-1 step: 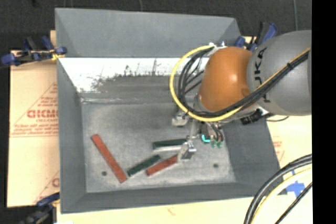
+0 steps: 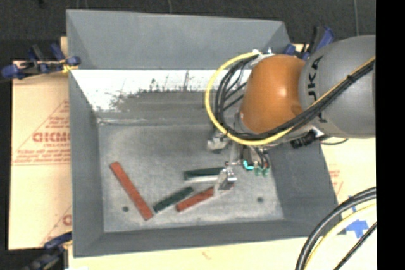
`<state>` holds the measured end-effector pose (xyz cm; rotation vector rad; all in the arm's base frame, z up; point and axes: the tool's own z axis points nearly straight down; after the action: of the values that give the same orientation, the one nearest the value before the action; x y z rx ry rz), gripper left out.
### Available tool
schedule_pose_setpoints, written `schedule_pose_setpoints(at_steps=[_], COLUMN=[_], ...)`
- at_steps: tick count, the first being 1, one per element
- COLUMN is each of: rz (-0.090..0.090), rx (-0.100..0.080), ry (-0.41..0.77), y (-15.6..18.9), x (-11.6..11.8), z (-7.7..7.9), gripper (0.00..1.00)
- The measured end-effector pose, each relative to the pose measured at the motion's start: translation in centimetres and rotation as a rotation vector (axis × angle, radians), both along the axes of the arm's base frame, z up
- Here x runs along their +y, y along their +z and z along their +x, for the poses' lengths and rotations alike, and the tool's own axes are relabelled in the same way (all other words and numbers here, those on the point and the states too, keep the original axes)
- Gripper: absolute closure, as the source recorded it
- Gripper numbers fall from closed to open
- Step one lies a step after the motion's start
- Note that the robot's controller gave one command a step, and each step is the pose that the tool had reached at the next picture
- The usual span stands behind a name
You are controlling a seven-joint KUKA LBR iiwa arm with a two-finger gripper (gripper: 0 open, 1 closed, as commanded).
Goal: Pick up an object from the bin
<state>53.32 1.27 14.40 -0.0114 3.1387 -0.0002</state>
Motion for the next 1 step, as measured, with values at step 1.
schedule_pose_setpoints(at_steps=[1], rz=[-0.001], rx=[0.002], ry=[0.027], y=[-6.46], x=[1.23], z=[-1.16], gripper=[1.00])
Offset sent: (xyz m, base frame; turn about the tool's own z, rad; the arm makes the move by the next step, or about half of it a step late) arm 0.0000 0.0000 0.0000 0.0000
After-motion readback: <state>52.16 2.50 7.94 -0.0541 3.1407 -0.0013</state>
